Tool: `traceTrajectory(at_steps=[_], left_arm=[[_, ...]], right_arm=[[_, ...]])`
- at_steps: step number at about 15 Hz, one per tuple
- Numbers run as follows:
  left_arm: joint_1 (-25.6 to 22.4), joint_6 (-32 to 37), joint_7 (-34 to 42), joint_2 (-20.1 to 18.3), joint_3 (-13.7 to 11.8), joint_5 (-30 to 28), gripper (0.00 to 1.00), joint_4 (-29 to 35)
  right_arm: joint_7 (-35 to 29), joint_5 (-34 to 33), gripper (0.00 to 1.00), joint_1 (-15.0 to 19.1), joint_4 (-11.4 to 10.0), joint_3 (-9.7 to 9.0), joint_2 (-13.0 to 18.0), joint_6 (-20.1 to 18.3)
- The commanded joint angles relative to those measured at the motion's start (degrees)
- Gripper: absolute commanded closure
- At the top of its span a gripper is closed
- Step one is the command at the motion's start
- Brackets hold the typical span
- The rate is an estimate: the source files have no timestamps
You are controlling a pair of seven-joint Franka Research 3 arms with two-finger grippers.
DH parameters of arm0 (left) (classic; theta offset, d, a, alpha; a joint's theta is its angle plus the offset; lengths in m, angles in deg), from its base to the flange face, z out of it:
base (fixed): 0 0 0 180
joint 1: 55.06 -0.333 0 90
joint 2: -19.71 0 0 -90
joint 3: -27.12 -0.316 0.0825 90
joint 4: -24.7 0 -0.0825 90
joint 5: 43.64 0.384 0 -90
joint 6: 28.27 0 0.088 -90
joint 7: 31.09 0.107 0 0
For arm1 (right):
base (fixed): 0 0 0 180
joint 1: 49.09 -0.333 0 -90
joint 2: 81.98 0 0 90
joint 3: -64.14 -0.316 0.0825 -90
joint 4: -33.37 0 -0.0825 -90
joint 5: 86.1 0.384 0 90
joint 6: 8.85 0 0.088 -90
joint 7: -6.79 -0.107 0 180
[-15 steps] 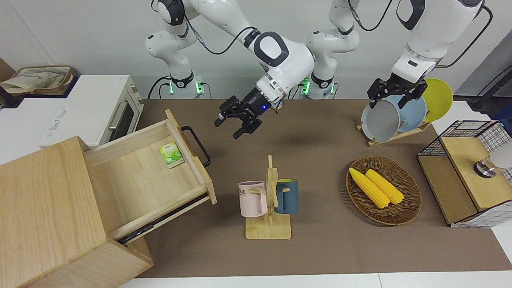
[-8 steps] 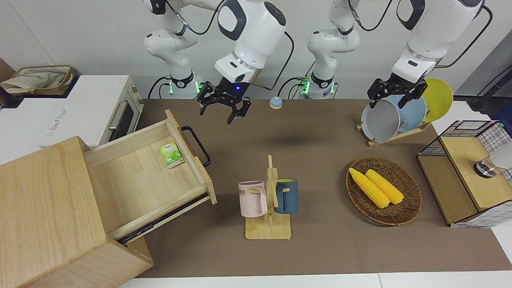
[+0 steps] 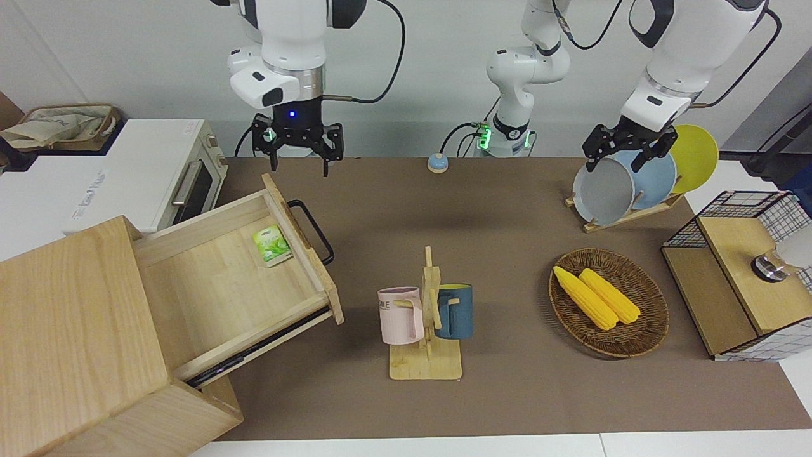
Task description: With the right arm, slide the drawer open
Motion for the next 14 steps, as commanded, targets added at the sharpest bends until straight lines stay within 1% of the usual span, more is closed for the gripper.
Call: traceTrajectory(at_steps=[1, 3, 6, 7, 14], left_arm=[[-0.2, 1.1, 0.6, 0.7, 0.4, 1.0, 0.01, -1.5], [-0.2, 1.1, 0.6, 0.7, 0.4, 1.0, 0.01, -1.5], [-0.2, 1.1, 0.6, 0.7, 0.4, 1.0, 0.01, -1.5], [-0.2, 1.1, 0.6, 0.7, 0.4, 1.0, 0.01, -1.4], [-0.2, 1.1, 0.6, 0.7, 0.4, 1.0, 0.01, -1.5]], right_arm=[[4.5, 5.0, 0.017, 6.0, -2.5, -1.09, 1.4, 2.8], [6.0, 7.3, 0.017, 7.7, -3.7, -1.09, 1.6, 4.4], [8.3, 10.9, 0.017, 10.5, -4.0, -1.09, 1.2, 4.4], [8.4, 11.3, 0.017, 10.9, -4.0, -1.09, 1.1, 4.4], [8.0, 10.3, 0.017, 10.5, -4.0, -1.01, 0.6, 4.3]])
